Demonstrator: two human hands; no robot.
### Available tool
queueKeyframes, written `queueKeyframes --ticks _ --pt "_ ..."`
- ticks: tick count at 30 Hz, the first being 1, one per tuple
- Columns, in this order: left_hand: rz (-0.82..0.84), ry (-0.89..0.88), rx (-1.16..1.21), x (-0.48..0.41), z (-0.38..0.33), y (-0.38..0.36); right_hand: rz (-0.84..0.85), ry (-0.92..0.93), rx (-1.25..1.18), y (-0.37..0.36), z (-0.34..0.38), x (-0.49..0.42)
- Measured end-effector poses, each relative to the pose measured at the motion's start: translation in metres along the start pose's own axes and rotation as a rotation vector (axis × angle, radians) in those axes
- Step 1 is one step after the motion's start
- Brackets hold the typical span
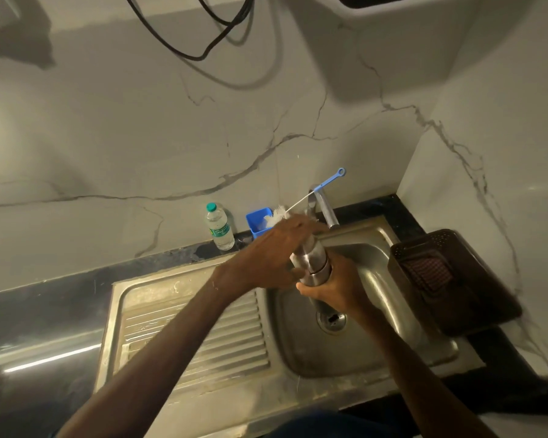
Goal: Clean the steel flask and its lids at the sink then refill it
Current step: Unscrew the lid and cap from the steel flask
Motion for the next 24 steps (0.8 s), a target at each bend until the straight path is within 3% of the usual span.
queueKeyframes --ticks 3,5,10,13,17,20,24 --pt "0.002 -0.084 -0.044 -0.006 -0.009 0.013 0.0 0.008 -0.004 0.004 0.002 0.0" --pt "-0.05 -0.14 -0.227 -0.01 -0.011 0.013 -0.001 0.009 -0.015 0.006 0.002 0.002" --pt "-0.135 0.018 -0.514 -0.017 -0.016 0.008 0.003 0.023 0.009 0.009 0.008 0.004" --pt "-0.103 0.042 -0.416 -0.02 -0.013 0.004 -0.024 0.035 -0.001 0.011 0.007 0.007" --pt "0.138 -0.137 -0.148 -0.018 -0.024 -0.001 -0.048 0.066 -0.007 0.016 0.008 0.008" --pt "0.065 -0.177 -0.169 -0.021 -0.03 0.007 -0.055 0.1 0.022 0.019 0.011 0.007" --pt "-0.074 -0.028 -0.442 -0.028 -0.021 0.007 -0.062 0.097 0.013 0.021 0.012 0.006"
Point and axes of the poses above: each hand's wrist, its own x-axis away from the middle knuckle, its own y-axis out of the back of the hand, z = x × y, the point moved 6 cm from there along -x, towards the middle knuckle, and after that the axes turned 6 degrees about -z, right-handed, at the moved point
